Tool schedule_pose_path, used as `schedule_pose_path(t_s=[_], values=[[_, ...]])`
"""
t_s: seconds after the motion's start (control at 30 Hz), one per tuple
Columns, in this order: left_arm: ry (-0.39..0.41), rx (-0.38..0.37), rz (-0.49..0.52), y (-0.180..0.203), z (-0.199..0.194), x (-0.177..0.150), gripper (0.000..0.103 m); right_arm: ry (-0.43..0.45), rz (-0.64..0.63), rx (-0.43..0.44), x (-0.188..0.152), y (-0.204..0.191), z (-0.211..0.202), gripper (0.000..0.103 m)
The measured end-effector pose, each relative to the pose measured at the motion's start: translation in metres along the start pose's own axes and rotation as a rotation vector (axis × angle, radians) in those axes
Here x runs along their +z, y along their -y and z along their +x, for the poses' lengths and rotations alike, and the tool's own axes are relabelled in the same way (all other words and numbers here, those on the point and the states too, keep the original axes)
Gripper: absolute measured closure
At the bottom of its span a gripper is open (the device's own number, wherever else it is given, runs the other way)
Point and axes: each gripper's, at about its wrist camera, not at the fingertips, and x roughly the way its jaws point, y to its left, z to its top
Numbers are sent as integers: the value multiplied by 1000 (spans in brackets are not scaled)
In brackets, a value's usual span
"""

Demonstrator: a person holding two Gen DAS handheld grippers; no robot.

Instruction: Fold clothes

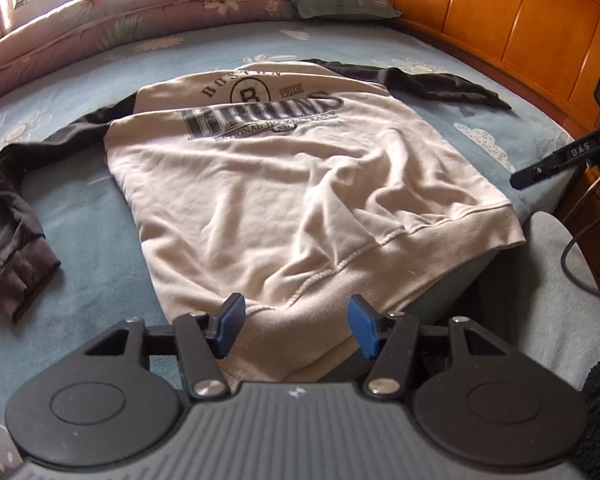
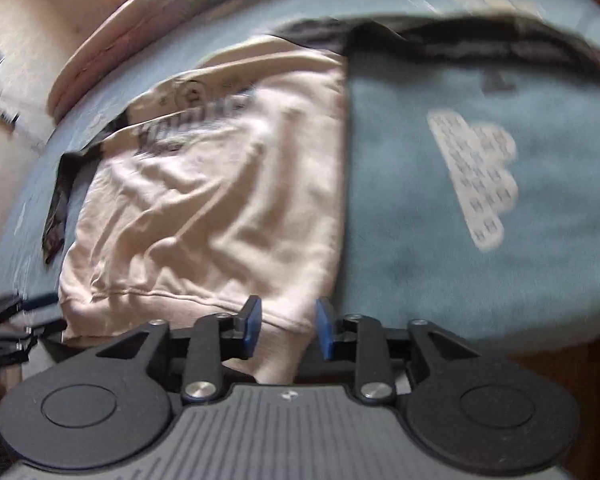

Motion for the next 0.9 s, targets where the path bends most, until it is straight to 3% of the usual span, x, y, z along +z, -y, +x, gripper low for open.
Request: schedule_pose_path(t_s=[0.13,0.27,0.4,0.53,0.6,0.8,0.9], values=[[-62,-102,81,25,8,-11,45,-32,-178,71,-2,-44,14,61],[-110,-163,44,35,28,-19,45,-46,-227,113,-4,-62,24,61],[-109,-145,4,30,41,-20,45,-61,-276,155,-7,-80,34,61],[-56,-121,-8,23,29,-11,45,-76,-325,197,-9,-98,44,61],[-39,-115,-32,15,28,-7,40,-84,-350,218,-10,-107,49,61],[-22,-94,-96,-4,29,-1,41,-155,-433,305,-24,-131,65,61],[-30,-127,-93,-1,25,-3,41,-192,-466,305,-33,-141,76,61]])
